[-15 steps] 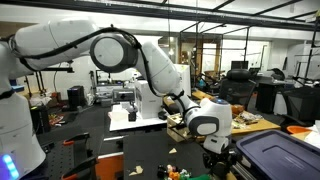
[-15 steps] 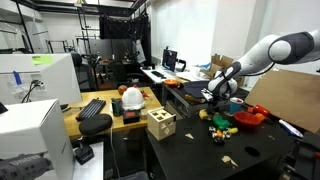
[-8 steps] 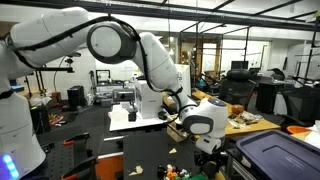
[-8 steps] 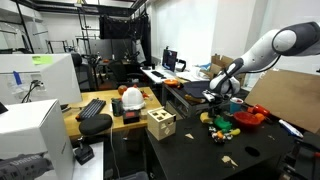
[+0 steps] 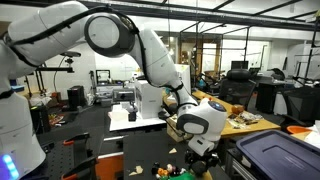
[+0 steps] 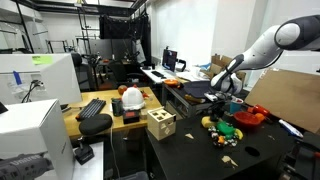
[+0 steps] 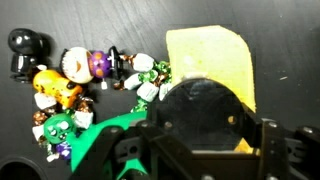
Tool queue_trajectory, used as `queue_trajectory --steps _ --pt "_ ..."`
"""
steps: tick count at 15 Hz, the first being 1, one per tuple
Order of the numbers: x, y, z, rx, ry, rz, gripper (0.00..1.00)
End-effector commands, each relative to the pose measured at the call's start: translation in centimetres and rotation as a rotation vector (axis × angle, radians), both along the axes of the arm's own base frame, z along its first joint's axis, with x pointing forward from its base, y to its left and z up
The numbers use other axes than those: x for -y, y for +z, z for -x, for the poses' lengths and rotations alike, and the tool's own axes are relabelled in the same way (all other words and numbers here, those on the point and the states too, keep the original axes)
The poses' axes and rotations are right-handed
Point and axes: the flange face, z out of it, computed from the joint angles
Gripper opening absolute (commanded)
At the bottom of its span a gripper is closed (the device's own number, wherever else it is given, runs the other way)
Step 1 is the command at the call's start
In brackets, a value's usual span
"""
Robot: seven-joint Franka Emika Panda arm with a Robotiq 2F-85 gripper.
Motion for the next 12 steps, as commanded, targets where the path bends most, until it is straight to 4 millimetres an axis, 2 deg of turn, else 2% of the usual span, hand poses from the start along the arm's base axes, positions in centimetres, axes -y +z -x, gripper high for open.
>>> queue_trajectory --steps 1,6,12 --pt "-1.5 -0.2 1.8 -0.055 0.027 -0.111 0.52" --pt "-1.5 0.9 0.2 0.009 0.005 0.019 0.52" --pt "-2.5 3.2 -2.2 0.156 -0.022 0.285 0.52"
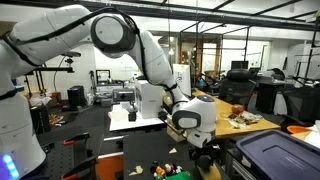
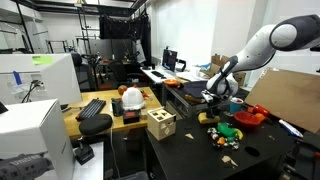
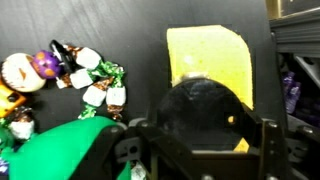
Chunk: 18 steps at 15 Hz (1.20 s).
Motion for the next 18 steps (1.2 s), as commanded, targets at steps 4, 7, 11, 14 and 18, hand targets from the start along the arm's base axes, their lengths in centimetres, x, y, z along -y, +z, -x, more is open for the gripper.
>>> queue_trajectory --steps 4,7,11,14,18 --pt "2.2 3.3 -0.1 0.091 -0.16 0.19 0.52" --pt "5.0 3.7 0.7 0.077 -0.239 0.209 0.52" --pt "7.6 3.1 2.2 0.06 -0.316 0.189 0.52" --pt "8.2 1.8 3.3 0.039 -0.342 0.155 0.52" --pt "9.0 -0.5 4.6 0.036 -0.399 0.037 0.52"
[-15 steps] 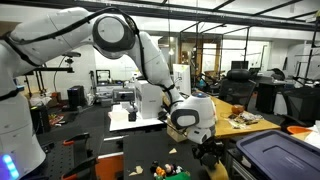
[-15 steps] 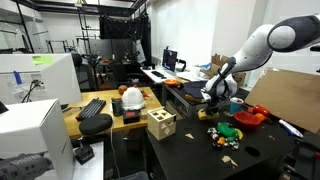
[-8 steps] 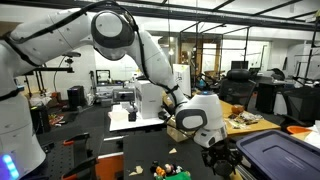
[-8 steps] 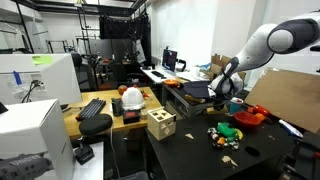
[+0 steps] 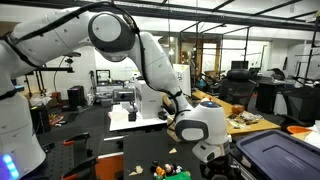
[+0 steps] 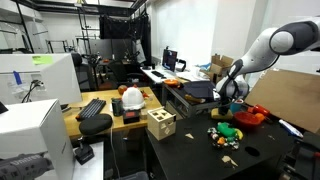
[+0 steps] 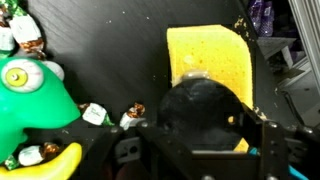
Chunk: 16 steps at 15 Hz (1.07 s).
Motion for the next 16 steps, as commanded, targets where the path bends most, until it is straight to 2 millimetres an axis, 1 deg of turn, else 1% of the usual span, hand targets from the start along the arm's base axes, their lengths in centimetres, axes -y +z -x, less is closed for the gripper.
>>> queue_trajectory --steps 1,2,5,9,12,16 --pt "0.8 -1.1 0.9 0.03 -0.078 -0.105 0.52" --pt "1.0 -1.3 1.2 0.037 -0.092 -0.124 0.52" --pt "1.5 -1.2 1.6 0.064 -0.128 -0.161 0.52" --pt "0.8 -0.7 1.7 0.078 -0.146 -0.191 0.52" --pt "-1.0 -0.2 1.2 0.068 -0.123 -0.194 0.52" --pt "-4.4 0.7 0.5 0.031 -0.09 -0.214 0.52"
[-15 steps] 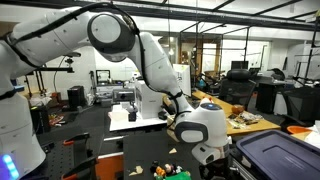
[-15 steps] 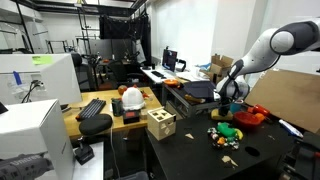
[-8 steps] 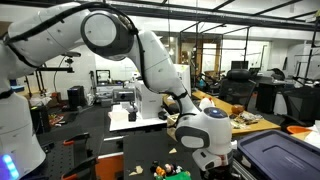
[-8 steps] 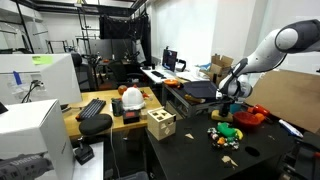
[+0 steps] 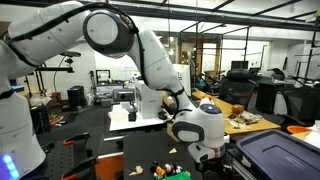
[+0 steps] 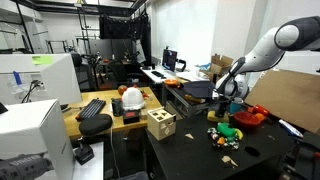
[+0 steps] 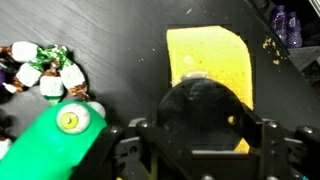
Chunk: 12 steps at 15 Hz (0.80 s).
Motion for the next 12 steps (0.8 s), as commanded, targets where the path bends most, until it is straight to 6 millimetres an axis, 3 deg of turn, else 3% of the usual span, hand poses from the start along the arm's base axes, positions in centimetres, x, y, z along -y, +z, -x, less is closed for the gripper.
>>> queue_trajectory --steps 1,7,12 --pt "-3.5 2.0 0.1 -0.035 0.016 -0.053 0.52" --pt "-7.3 2.8 -0.5 -0.063 0.086 -0.216 0.52" --pt "-6.7 3.4 -1.3 -0.026 0.036 -0.08 0.52"
